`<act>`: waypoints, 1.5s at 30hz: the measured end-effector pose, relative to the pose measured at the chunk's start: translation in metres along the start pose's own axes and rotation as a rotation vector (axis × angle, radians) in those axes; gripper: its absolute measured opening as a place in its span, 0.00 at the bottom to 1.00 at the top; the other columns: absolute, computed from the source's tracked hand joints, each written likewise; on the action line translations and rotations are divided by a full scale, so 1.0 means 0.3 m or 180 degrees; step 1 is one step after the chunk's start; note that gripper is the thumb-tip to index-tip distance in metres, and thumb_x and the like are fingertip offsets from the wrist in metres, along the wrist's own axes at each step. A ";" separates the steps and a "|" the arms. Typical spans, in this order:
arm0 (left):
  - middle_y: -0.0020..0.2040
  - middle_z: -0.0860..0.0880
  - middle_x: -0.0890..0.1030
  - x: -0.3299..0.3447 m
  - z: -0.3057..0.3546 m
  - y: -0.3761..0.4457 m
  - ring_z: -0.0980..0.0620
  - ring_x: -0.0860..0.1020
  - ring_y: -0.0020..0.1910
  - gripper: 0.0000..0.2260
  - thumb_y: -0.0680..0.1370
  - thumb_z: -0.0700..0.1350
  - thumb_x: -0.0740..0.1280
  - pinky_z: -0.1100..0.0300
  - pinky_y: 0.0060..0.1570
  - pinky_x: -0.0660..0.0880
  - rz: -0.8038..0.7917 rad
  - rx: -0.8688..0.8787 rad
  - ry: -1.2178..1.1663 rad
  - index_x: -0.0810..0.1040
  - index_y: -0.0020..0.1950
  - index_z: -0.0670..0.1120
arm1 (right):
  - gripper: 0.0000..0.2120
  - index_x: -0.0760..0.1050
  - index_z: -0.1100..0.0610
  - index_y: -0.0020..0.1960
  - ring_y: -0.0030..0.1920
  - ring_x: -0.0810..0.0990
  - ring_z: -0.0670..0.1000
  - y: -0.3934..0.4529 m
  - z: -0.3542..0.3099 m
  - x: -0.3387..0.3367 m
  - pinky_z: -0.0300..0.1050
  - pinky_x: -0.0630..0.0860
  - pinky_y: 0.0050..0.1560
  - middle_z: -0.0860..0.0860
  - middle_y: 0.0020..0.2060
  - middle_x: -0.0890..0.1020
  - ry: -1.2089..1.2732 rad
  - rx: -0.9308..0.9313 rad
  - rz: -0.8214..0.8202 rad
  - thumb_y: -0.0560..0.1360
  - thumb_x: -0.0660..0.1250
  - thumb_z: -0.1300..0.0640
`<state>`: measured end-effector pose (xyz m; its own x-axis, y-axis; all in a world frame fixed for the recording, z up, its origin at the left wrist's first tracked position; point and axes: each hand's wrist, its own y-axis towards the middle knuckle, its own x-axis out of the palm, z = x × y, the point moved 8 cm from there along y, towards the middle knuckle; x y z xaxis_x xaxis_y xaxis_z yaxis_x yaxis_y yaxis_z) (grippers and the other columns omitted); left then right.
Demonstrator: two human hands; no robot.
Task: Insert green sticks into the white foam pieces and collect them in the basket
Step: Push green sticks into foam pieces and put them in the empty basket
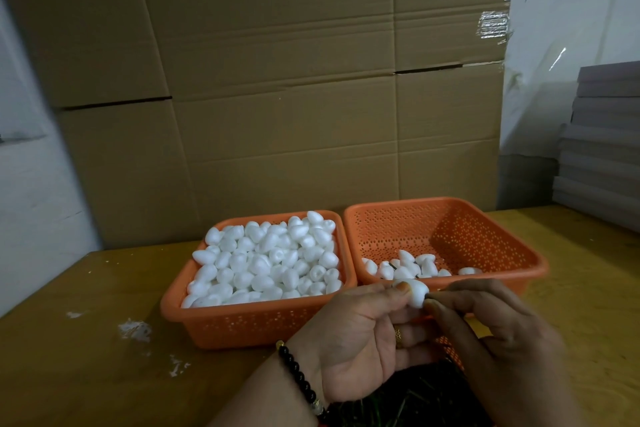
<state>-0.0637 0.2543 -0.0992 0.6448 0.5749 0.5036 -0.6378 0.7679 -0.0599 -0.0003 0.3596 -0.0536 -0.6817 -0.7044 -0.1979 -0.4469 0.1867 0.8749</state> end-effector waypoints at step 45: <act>0.31 0.51 0.81 -0.124 0.258 -0.015 0.57 0.77 0.29 0.06 0.73 0.45 0.70 0.58 0.33 0.76 0.2174 0.1390 0.3441 0.75 0.46 0.53 | 0.05 0.78 0.51 0.43 0.38 0.78 0.41 -0.009 -0.015 0.026 0.32 0.73 0.38 0.42 0.41 0.78 -0.0101 -0.0048 -0.0453 0.68 0.72 0.52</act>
<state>-0.1173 0.2077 -0.0509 0.0245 0.8908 -0.4538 -0.9120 0.2058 0.3547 -0.0018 0.3504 -0.0555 -0.6300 -0.7010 -0.3341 -0.5317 0.0758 0.8435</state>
